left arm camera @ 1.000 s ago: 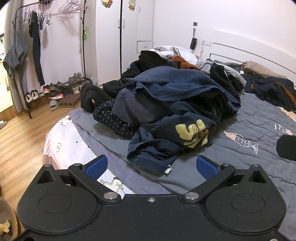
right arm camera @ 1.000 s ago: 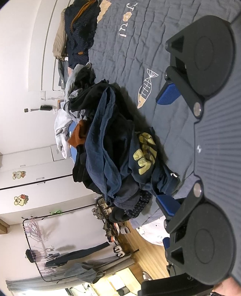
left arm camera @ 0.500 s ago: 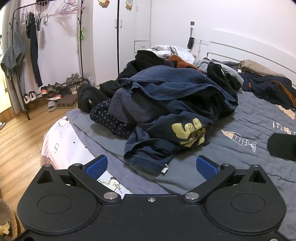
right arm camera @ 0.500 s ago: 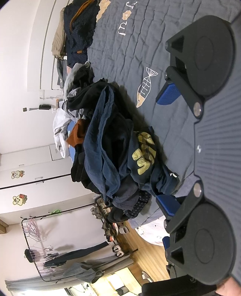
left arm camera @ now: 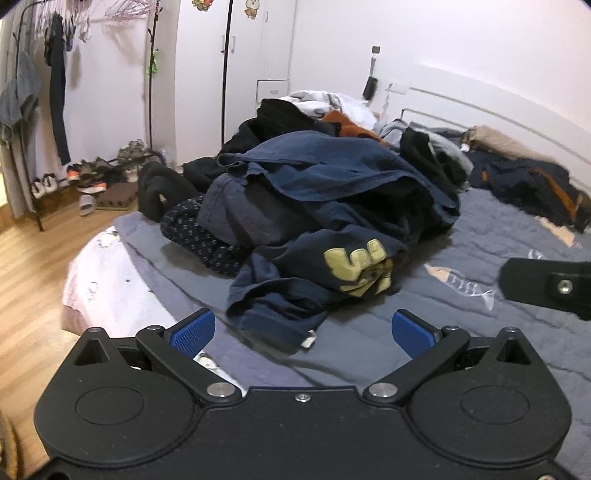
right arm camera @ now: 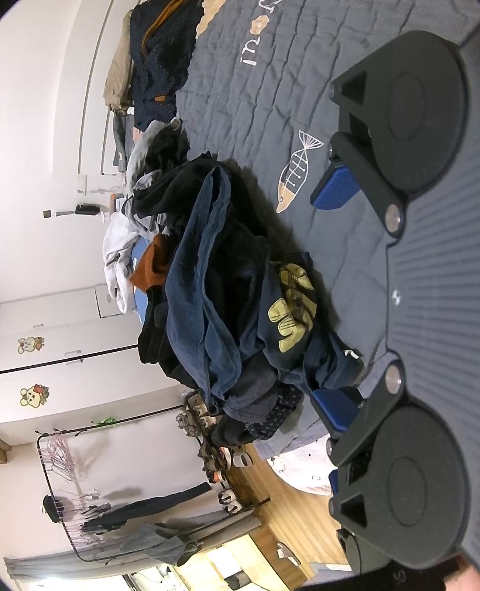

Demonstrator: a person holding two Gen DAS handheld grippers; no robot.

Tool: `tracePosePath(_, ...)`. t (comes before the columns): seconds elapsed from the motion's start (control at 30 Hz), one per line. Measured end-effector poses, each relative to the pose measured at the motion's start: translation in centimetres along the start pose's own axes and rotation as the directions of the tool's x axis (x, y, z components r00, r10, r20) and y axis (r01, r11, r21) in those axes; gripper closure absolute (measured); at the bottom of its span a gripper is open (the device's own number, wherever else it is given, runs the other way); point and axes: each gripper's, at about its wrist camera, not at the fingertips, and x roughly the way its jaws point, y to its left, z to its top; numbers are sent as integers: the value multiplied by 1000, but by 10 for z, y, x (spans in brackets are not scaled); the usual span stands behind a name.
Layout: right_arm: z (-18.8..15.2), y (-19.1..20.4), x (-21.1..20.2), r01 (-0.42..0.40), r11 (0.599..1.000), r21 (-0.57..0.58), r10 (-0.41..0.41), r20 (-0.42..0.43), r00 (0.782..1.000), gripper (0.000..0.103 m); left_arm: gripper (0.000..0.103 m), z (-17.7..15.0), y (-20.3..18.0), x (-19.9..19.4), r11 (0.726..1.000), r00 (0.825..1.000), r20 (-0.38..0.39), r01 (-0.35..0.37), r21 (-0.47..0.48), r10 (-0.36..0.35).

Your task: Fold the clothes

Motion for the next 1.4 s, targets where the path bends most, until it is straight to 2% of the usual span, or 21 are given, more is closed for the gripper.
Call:
tracePosePath(0.13, 5, -1, 7, 1, 1000, -7, -1, 0, 1000, 0, 0, 2, 2, 4, 1000, 1000, -8, -25, -9, 25)
tracePosePath(0.33, 16, -6, 20, 3, 1000, -10, -3, -1, 1000, 0, 0, 4, 8, 9, 999, 999, -47, -14, -41, 12)
tracePosePath(0.5, 31, -7, 38, 7, 998, -58, -6, 19, 1000, 0, 0, 5, 9, 9, 999, 999, -30, -12, -43, 11)
tracePosePath(0.63, 44, -10, 58, -9, 997, -71, 11, 24, 1000, 0, 0, 7, 10, 14, 999, 1000, -30, -9, -53, 7)
tracePosePath(0.83, 56, -9, 89, -48, 981, -190, 65, 81, 995, 0, 0, 11, 14, 21, 996, 999, -37, 12, -90, -16)
tracePosePath(1.03, 67, -10, 124, -108, 979, -172, 119, 53, 991, 0, 0, 16, 18, 28, 990, 999, -36, 36, -134, -41)
tracePosePath(1.23, 69, -2, 150, -103, 962, -253, 115, 34, 993, 0, 0, 18, 22, 31, 983, 998, -35, 54, -174, -61)
tracePosePath(1.4, 70, 5, 162, -69, 940, -334, 94, 61, 994, 0, 0, 18, 17, 33, 982, 996, -43, 70, -175, -79)
